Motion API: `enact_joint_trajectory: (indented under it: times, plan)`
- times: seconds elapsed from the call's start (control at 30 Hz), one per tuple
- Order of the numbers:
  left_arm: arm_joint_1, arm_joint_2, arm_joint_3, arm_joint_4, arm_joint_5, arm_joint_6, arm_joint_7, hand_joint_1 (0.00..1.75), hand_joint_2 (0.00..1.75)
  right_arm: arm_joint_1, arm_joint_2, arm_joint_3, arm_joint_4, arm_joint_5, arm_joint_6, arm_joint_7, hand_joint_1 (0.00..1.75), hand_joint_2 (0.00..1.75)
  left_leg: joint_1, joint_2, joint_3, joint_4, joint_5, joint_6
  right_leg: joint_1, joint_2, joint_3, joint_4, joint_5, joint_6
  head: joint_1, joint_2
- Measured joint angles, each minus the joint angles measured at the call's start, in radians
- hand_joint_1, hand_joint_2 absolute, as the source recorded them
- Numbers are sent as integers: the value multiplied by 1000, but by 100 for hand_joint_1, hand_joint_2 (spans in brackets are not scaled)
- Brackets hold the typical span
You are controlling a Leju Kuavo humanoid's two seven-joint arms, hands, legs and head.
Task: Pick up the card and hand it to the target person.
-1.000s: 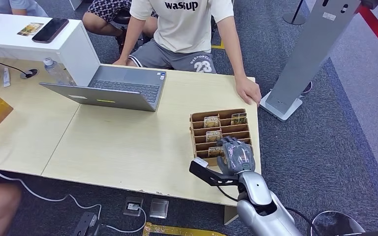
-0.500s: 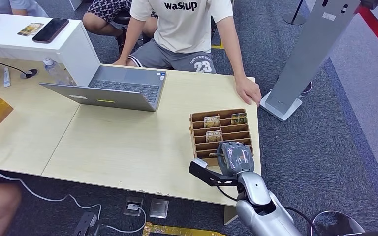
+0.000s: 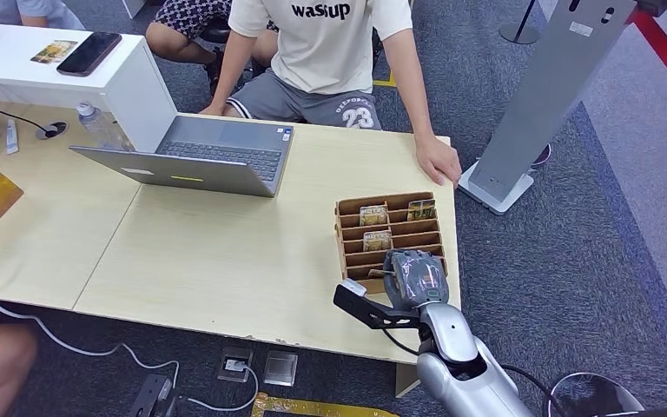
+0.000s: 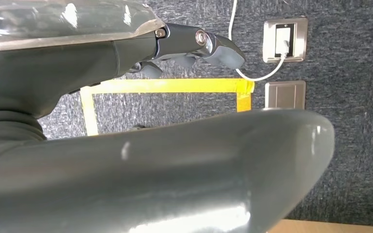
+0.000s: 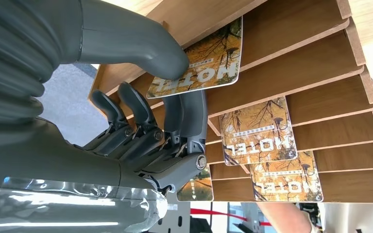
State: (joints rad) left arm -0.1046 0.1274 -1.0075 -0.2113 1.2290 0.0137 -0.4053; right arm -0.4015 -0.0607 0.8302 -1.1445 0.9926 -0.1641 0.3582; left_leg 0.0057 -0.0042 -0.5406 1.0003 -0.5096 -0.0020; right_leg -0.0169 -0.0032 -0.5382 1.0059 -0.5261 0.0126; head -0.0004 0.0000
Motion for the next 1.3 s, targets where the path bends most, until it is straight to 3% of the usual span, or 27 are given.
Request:
enact_joint_trajectory:
  times: [0.47, 0.73, 1.03, 1.2, 1.3]
  plan:
    - [0, 1, -1, 0, -5, 12, -12, 0, 0, -4, -2, -2, -6, -43, 11, -1, 157, 175, 0, 0, 0, 0, 0, 0, 0, 0, 0, 0, 0, 0, 0, 0]
    - [2, 9, -1, 0, 3, 12, -4, 0, 0, -30, -44, -10, -125, -186, 182, 34, 157, 175, 0, 0, 0, 0, 0, 0, 0, 0, 0, 0, 0, 0, -1, 0]
    - [2, 14, -1, 0, 15, 10, 10, 0, 0, -56, -122, -29, -375, -269, 325, 58, 157, 175, 0, 0, 0, 0, 0, 0, 0, 0, 0, 0, 0, 0, -1, 0]
    - [2, 14, -1, 0, 18, 9, 11, 0, 0, -72, -144, -31, -471, -252, 321, 52, 157, 175, 0, 0, 0, 0, 0, 0, 0, 0, 0, 0, 0, 0, -1, 0]
    - [2, 13, -1, 0, 18, 5, 8, 0, 0, -76, -141, -32, -492, -228, 251, 13, 157, 175, 0, 0, -1, 0, 0, 0, 0, 0, 0, 0, 0, 0, -1, 0]
